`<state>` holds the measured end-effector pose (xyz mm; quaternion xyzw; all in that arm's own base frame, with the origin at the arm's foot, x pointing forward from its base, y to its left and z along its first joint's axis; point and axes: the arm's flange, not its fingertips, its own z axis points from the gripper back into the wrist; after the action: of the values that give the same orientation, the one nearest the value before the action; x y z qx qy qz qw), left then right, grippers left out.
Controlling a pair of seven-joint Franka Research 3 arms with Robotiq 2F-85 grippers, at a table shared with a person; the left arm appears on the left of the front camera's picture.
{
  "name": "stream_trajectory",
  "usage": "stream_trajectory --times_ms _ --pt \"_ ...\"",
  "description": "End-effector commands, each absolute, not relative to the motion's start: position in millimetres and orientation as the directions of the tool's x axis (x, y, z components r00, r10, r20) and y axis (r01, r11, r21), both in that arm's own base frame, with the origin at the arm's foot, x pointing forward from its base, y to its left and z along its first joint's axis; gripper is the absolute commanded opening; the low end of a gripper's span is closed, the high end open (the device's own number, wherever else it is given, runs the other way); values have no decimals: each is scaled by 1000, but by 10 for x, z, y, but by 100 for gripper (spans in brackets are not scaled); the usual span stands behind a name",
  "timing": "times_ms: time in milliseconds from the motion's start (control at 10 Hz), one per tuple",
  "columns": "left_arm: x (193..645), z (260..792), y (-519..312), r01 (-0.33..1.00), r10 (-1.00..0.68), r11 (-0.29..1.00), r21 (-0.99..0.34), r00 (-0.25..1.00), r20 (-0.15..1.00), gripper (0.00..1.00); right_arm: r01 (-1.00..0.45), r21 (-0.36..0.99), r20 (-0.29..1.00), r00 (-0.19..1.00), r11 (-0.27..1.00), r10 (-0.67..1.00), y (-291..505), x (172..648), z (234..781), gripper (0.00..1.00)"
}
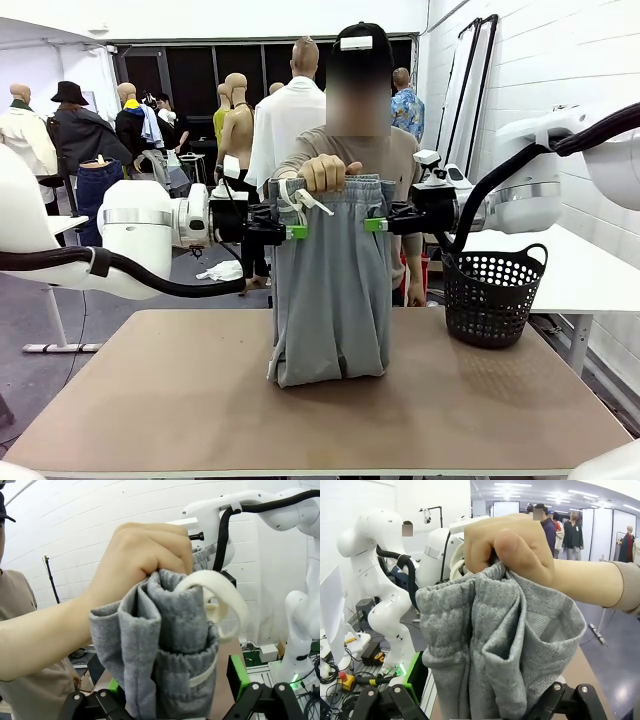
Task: Fold the training pants.
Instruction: Release the ends of the Training pants and then grab the overlapped ends.
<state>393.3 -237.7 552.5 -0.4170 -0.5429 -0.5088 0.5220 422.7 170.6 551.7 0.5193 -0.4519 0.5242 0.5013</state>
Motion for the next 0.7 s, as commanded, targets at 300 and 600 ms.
stream_trajectory --times_ms 300,600 --pt "4159 5531 -2502 985 -56 109 131 -125 991 100 -996 33 999 31 -81 34 1800 4447 5532 100" --pt "4189 5612 -2522 981 -40 135 139 -134 990 95 -997 11 997 5 -82 74 1818 4483 5526 82"
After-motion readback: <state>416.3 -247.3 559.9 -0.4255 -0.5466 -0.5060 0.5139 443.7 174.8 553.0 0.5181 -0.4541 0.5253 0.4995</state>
